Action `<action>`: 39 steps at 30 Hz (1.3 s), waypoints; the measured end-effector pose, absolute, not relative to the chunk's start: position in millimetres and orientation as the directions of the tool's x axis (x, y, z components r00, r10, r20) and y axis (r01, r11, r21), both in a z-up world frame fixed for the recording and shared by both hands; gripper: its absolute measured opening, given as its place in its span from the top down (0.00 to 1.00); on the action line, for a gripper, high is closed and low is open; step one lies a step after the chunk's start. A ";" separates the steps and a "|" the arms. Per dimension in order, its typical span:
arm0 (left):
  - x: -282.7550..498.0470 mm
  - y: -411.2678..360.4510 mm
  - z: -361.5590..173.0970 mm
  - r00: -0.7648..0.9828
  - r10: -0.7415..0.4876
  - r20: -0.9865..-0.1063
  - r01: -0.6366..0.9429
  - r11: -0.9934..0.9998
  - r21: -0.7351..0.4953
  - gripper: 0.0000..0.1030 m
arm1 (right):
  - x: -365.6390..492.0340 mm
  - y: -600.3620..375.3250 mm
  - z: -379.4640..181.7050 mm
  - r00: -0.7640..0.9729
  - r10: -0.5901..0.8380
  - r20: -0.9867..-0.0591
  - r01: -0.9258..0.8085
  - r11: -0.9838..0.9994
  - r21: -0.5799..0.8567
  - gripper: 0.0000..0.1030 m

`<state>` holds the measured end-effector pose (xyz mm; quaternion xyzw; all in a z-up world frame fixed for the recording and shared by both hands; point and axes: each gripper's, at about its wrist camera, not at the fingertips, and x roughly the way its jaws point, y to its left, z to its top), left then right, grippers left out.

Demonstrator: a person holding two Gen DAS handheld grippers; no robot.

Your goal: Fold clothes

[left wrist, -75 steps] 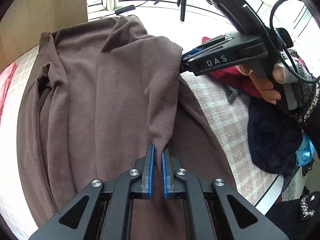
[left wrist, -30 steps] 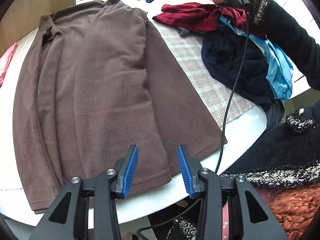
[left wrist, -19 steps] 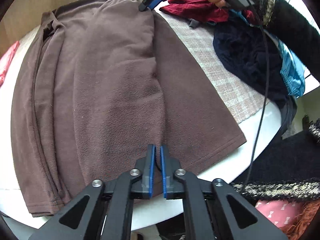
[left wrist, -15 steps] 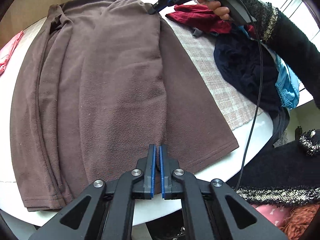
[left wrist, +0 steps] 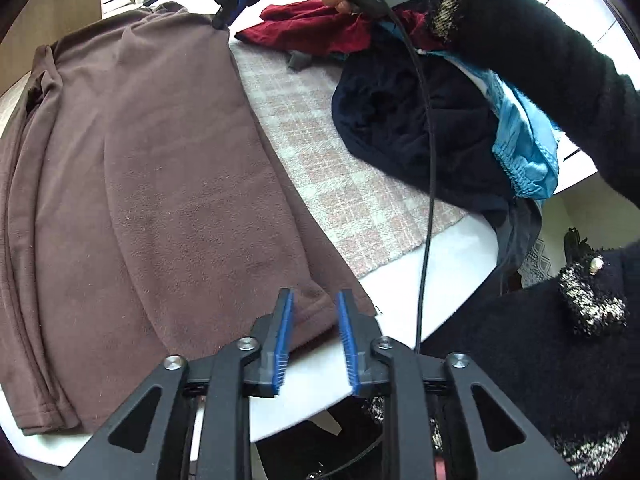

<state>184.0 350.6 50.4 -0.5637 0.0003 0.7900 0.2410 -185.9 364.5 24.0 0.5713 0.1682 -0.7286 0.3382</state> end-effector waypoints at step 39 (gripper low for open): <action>264.8 148.7 23.0 -0.576 0.378 -0.725 0.193 -0.799 -0.570 1.00 | -125.2 149.0 32.4 -0.092 -0.257 -0.962 0.768 -0.633 0.096 0.81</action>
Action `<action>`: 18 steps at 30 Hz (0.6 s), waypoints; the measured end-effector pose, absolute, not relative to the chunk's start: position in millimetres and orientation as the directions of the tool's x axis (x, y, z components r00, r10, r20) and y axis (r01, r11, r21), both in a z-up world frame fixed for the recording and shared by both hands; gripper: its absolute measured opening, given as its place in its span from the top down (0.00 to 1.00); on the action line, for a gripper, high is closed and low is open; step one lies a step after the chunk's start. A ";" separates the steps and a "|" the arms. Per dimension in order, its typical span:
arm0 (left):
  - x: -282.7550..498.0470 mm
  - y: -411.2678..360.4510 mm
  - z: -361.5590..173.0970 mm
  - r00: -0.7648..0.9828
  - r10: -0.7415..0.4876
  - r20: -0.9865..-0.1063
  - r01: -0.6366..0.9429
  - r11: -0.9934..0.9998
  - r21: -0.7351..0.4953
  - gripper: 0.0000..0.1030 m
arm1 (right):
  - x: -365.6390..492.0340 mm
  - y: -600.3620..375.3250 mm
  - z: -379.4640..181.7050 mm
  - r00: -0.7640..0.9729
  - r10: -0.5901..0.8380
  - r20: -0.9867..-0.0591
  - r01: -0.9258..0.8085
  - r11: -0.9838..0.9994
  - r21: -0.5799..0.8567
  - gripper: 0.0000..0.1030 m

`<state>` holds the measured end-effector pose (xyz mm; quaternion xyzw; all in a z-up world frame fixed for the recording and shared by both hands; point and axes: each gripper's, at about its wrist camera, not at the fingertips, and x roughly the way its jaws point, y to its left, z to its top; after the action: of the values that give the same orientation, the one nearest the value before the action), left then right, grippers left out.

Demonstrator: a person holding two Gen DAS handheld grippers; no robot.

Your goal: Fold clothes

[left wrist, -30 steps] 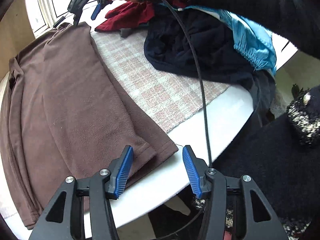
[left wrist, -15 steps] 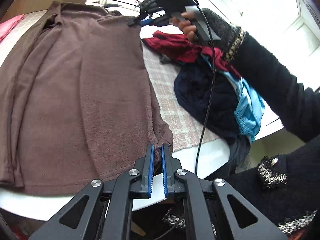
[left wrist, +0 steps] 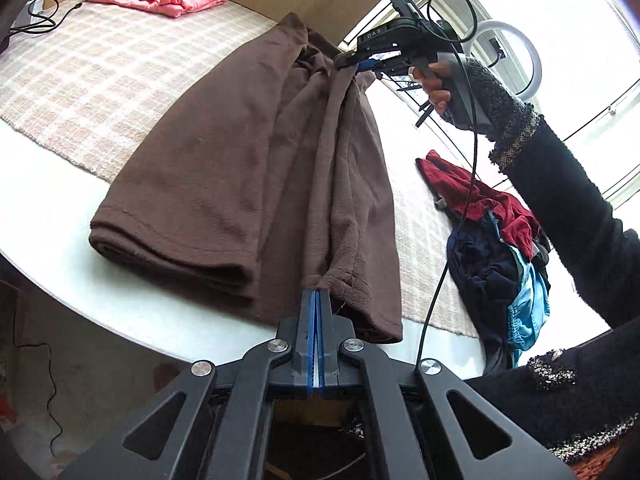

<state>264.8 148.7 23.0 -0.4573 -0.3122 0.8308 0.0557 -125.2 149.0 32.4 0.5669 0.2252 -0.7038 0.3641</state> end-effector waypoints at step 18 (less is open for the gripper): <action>170.3 212.3 61.2 -0.434 0.249 -0.866 -0.107 -0.968 -0.225 0.95 | -177.4 218.2 91.2 -0.119 -0.489 -0.864 0.764 -0.601 0.235 0.62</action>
<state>170.3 212.3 61.2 -0.5214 -0.0679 0.8440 0.1056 -177.4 218.2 91.2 0.5094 0.1350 -0.7356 0.4256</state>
